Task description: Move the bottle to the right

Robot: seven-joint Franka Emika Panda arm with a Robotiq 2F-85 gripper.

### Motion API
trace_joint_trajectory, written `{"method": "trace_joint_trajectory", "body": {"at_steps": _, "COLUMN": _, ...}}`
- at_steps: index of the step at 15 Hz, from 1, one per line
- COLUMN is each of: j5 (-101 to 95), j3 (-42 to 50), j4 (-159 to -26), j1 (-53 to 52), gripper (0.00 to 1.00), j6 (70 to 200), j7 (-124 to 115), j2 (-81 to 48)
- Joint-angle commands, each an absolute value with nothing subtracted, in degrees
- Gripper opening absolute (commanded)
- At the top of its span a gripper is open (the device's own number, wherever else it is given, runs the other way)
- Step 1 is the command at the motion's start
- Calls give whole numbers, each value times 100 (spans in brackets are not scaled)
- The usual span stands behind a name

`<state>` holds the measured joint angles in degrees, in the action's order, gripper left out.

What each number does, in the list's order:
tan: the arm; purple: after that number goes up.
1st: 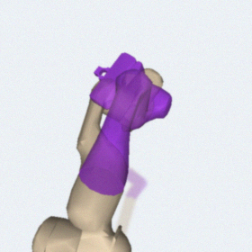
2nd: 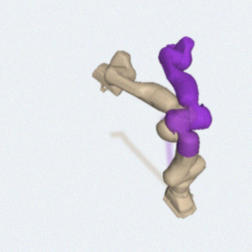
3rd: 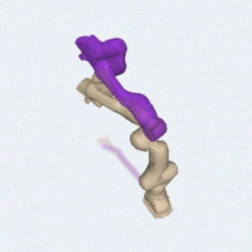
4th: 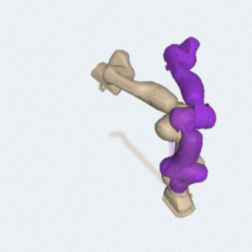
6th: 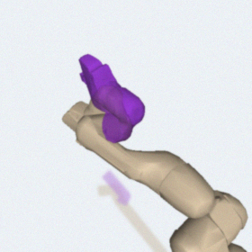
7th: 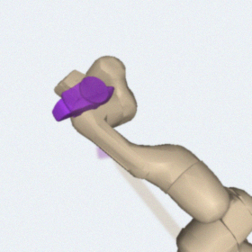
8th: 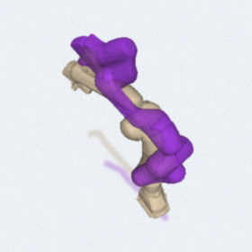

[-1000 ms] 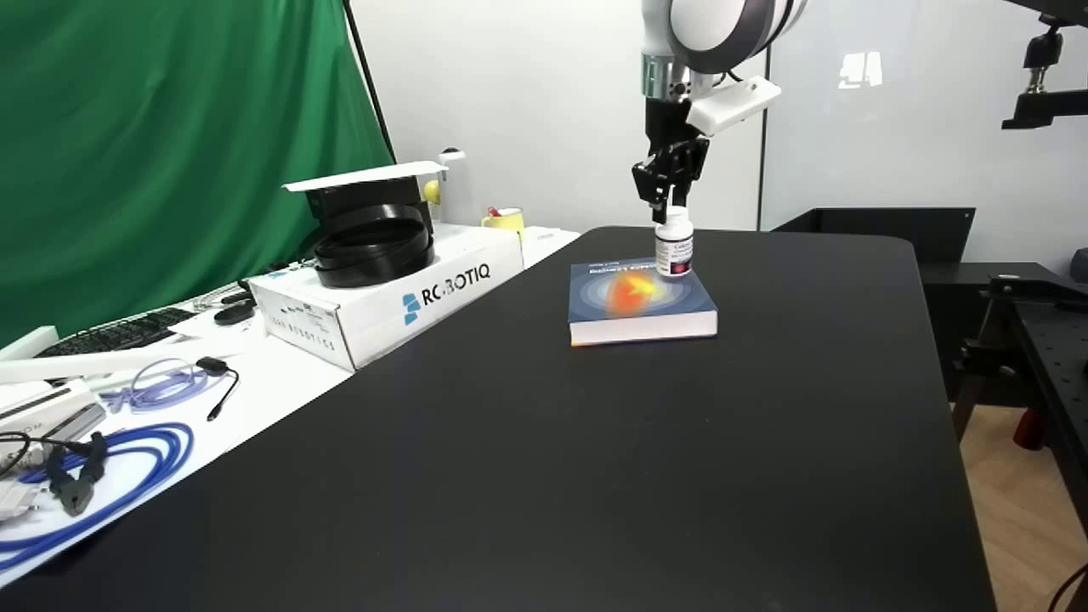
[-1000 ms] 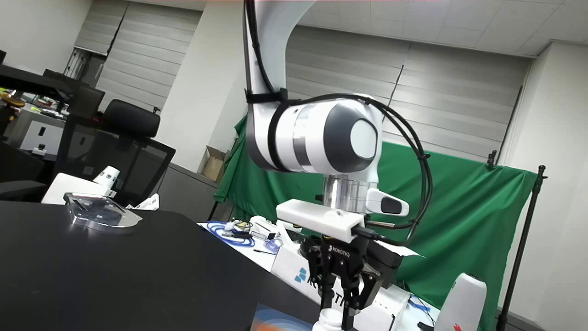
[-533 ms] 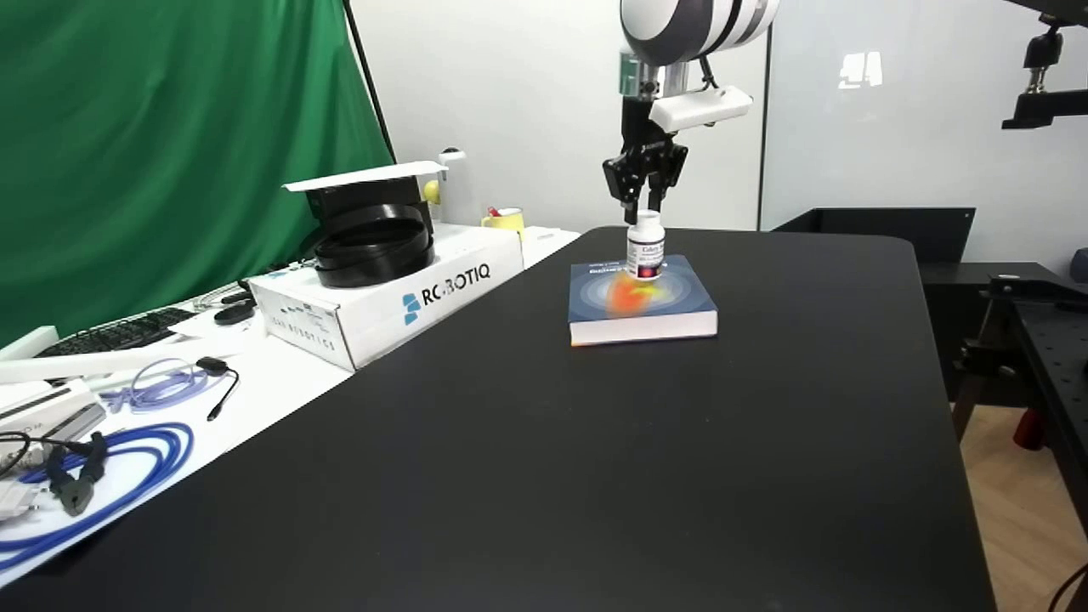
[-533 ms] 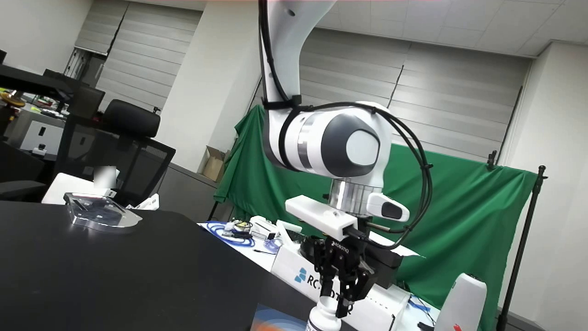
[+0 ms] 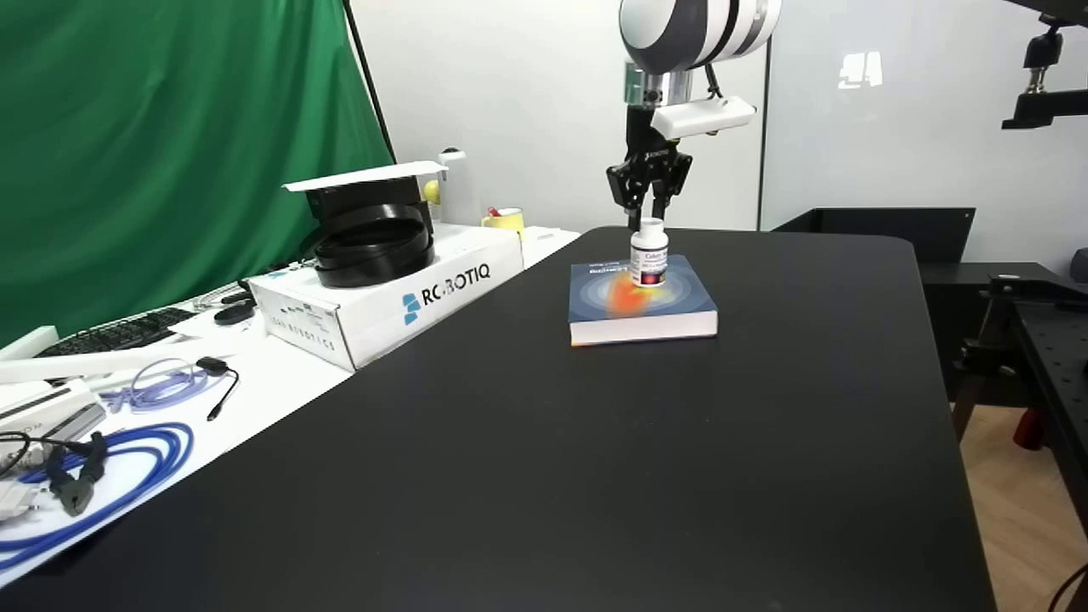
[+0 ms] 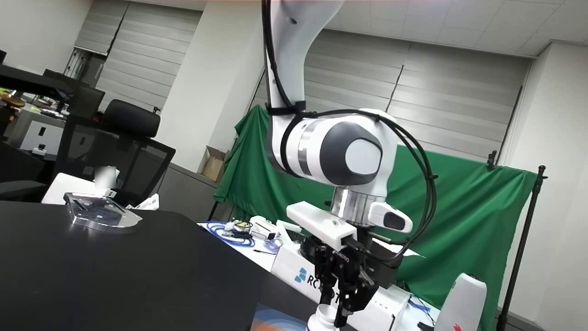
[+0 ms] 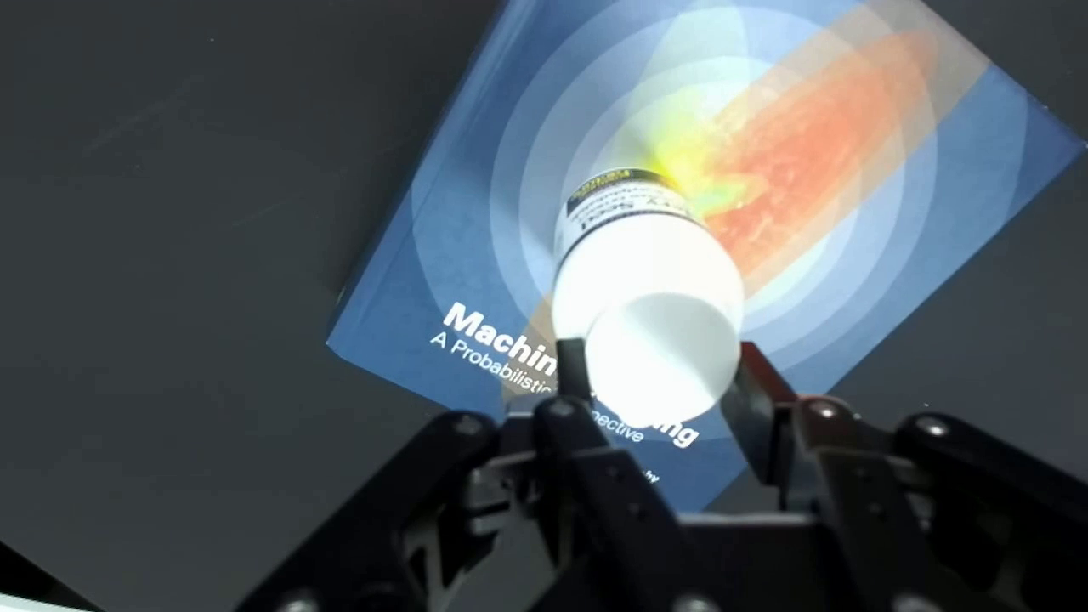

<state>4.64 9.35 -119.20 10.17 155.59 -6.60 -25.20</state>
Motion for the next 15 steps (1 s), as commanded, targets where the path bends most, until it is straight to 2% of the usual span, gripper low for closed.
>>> {"method": "trace_joint_trajectory", "body": {"at_steps": 1, "j5": 576, "j3": 859, "j4": -11749, "j1": 1118, "gripper": 69, "j6": 15349, "j7": -533, "j2": -2546}}
{"method": "trace_joint_trajectory", "body": {"at_steps": 5, "j5": 486, "j3": 902, "j4": -11755, "j1": 1056, "gripper": 95, "j6": 15190, "j7": -491, "j2": -2258}}
{"method": "trace_joint_trajectory", "body": {"at_steps": 6, "j5": 462, "j3": 916, "j4": -11766, "j1": 1038, "gripper": 99, "j6": 15137, "j7": -481, "j2": -2133}}
{"method": "trace_joint_trajectory", "body": {"at_steps": 13, "j5": 284, "j3": 962, "j4": -12107, "j1": 970, "gripper": 100, "j6": 14675, "j7": -340, "j2": -1136}}
{"method": "trace_joint_trajectory", "body": {"at_steps": 15, "j5": 346, "j3": 945, "j4": -11907, "j1": 994, "gripper": 99, "j6": 14766, "j7": -359, "j2": -1377}}
